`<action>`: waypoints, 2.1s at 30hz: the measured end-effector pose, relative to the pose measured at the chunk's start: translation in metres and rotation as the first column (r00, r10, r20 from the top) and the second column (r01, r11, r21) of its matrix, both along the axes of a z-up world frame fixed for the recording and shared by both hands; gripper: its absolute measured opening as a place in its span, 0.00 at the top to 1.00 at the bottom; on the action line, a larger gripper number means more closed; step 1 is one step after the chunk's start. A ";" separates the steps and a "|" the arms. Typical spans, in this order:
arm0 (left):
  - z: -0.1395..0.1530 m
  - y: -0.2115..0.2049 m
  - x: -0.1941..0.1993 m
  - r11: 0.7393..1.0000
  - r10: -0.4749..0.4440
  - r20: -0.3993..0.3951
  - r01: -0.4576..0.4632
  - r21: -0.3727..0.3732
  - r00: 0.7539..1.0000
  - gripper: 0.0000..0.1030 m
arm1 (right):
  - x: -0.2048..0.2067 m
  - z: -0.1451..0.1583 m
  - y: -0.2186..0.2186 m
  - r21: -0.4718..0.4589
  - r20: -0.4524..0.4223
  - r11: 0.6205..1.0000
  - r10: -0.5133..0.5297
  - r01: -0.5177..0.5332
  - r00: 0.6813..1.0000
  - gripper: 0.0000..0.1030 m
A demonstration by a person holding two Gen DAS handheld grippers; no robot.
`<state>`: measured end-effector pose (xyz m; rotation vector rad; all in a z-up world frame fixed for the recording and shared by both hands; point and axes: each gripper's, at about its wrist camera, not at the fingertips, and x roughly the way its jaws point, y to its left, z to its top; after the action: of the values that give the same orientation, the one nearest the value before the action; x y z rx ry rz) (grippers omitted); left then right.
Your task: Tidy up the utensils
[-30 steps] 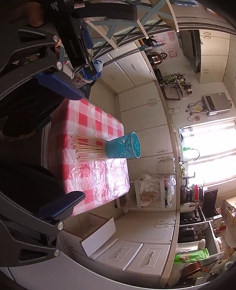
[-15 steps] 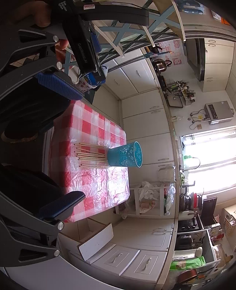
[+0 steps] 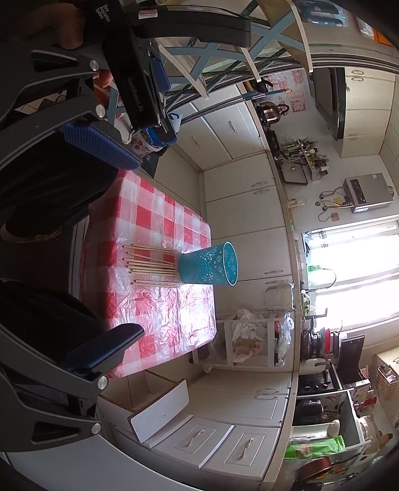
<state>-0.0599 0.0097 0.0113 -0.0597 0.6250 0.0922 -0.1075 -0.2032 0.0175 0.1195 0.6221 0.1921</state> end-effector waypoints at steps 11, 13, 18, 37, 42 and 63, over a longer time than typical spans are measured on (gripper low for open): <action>-0.002 -0.003 0.000 1.000 -0.012 -0.004 0.012 0.000 1.000 0.07 | 0.004 0.001 -0.003 0.014 0.019 1.000 -0.009 0.008 1.000 0.07; -0.002 -0.003 -0.001 1.000 -0.013 -0.003 0.013 -0.002 1.000 0.07 | 0.004 0.002 -0.002 0.014 0.022 1.000 -0.011 0.011 1.000 0.07; -0.002 -0.003 -0.001 1.000 -0.014 0.000 0.014 -0.006 1.000 0.07 | 0.002 0.004 0.002 0.008 0.025 1.000 -0.005 0.004 1.000 0.07; 0.001 -0.007 -0.005 1.000 -0.017 0.009 0.017 -0.005 1.000 0.07 | 0.000 0.006 0.000 0.024 0.022 1.000 -0.010 0.010 1.000 0.07; 0.001 -0.007 -0.004 1.000 -0.017 0.009 0.017 -0.005 1.000 0.07 | 0.000 0.006 0.000 0.023 0.021 1.000 -0.011 0.011 1.000 0.07; 0.001 -0.005 0.000 0.999 -0.031 -0.002 0.031 -0.033 1.000 0.07 | 0.005 0.002 0.001 0.022 0.014 1.000 -0.011 0.010 1.000 0.07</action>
<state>-0.0604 0.0048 0.0118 -0.0820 0.6302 0.0514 -0.1022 -0.2024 0.0192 0.1421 0.6053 0.1894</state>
